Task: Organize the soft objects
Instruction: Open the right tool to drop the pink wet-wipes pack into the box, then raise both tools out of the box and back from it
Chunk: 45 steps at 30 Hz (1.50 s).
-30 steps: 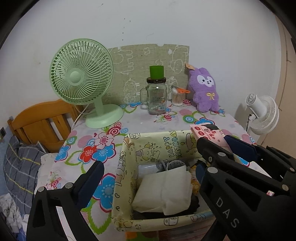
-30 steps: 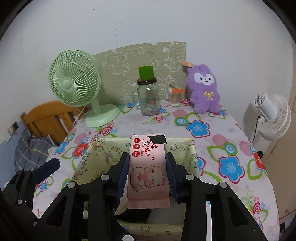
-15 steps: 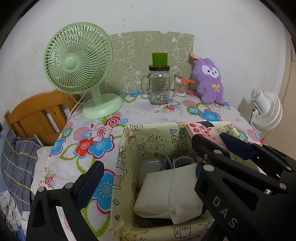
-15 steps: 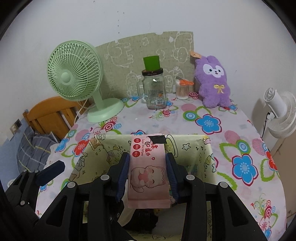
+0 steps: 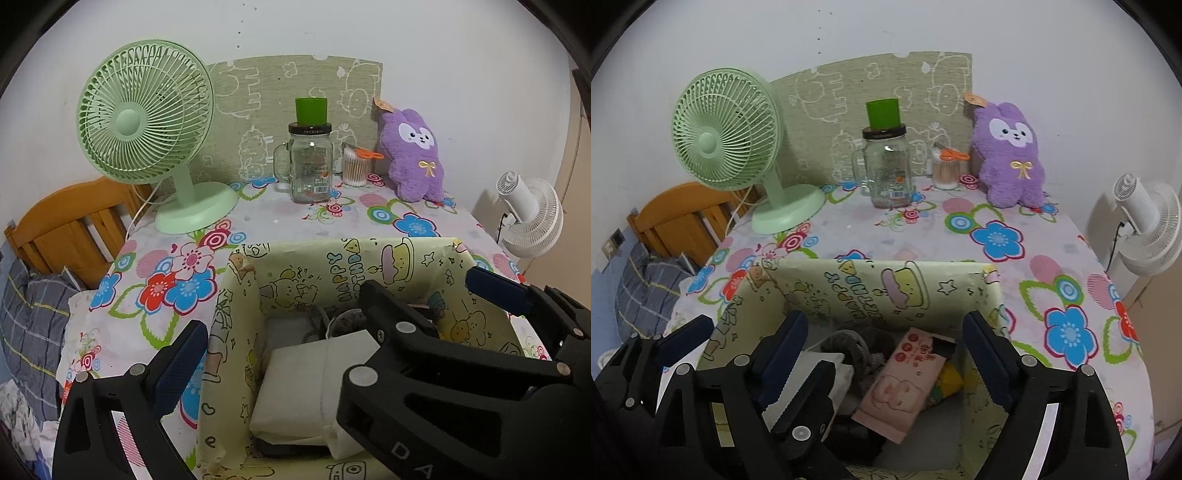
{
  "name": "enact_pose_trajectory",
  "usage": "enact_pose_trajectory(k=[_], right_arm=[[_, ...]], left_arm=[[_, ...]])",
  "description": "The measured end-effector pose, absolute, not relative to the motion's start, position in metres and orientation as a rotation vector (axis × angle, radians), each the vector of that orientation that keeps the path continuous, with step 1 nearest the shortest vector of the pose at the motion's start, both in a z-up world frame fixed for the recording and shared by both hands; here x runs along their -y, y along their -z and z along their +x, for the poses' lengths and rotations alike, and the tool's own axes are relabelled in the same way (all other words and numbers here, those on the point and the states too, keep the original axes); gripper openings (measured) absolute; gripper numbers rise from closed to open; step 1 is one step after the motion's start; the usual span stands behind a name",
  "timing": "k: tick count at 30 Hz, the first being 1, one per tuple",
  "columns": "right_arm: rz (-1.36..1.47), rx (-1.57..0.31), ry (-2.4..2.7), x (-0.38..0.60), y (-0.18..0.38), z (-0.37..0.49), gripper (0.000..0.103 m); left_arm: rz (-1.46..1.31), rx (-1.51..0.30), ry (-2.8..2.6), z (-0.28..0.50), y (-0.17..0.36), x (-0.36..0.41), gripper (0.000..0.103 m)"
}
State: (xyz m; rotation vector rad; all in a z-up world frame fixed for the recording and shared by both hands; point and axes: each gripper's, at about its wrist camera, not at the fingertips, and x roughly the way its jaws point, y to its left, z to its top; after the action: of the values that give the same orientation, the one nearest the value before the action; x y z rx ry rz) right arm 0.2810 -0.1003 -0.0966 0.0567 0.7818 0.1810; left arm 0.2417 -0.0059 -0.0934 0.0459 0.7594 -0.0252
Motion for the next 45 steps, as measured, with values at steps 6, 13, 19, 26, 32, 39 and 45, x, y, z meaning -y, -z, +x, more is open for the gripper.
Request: enact_pose_trajectory(k=[6, 13, 19, 26, 32, 39, 45], right_arm=[[0.064, -0.776, -0.164, 0.107, 0.089, 0.273, 0.093], [0.059, -0.750, -0.137, 0.113, 0.075, 0.257, 0.093], [0.061, -0.732, -0.124, 0.116, 0.066, 0.240, 0.093], [0.054, -0.690, -0.107, 0.118, 0.051, 0.219, 0.093], [0.047, -0.650, -0.094, 0.119, 0.038, 0.201, 0.093], [0.049, -0.619, -0.090, 0.122, 0.024, 0.182, 0.093], [0.043, -0.589, -0.093, 0.123, 0.013, 0.165, 0.093]], left_arm=[[0.044, -0.739, 0.045, 0.234, 0.086, 0.012, 0.101], [0.040, -0.708, 0.060, 0.221, 0.075, 0.016, 0.101], [0.035, -0.687, 0.048, 0.208, 0.068, 0.017, 0.101], [0.038, -0.652, 0.052, 0.190, 0.056, 0.018, 0.101], [0.041, -0.619, 0.047, 0.175, 0.045, 0.018, 0.101], [0.042, -0.583, 0.045, 0.157, 0.033, 0.018, 0.100], [0.040, -0.556, 0.038, 0.142, 0.024, 0.019, 0.100]])
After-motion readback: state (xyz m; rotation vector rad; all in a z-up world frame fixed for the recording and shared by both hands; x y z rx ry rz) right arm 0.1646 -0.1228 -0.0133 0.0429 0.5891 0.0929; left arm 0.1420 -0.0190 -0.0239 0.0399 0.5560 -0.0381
